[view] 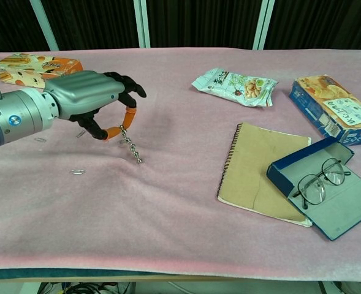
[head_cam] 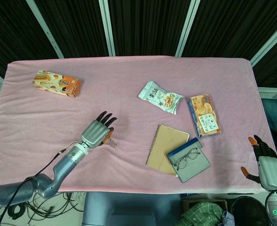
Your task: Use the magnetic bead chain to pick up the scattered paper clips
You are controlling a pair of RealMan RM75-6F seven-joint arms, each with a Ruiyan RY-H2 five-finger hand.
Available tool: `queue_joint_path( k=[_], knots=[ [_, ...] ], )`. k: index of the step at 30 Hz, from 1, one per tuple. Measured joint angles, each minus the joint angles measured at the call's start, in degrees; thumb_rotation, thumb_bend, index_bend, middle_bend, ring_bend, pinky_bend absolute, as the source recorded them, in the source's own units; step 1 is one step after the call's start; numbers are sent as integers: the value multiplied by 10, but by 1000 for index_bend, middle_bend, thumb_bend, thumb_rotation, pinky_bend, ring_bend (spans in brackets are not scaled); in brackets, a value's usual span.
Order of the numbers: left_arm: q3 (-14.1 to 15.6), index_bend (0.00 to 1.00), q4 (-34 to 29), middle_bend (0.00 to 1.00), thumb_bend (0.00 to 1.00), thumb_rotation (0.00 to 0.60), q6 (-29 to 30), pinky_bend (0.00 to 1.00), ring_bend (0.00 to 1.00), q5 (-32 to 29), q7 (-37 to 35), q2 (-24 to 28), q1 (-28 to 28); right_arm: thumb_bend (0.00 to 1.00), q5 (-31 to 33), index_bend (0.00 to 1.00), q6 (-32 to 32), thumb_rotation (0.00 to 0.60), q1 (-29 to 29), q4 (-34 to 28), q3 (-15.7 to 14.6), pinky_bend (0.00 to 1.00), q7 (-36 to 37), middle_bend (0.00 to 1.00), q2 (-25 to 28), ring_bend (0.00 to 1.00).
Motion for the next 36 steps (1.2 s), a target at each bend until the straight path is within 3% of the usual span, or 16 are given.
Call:
queue_joint_path(
  k=[22,36],
  knots=[
    [-23,550,32,112,439,600,-10,0,0,-13,17,-9,-14,160,1,0,-1,600,0,0,0,172,1,11,0,84],
    [-32,552,14,113,439,600,10,0,0,-14,16,14,-5,160,0,0,-1,600,0,0,0,172,0,11,0,83]
  ],
)
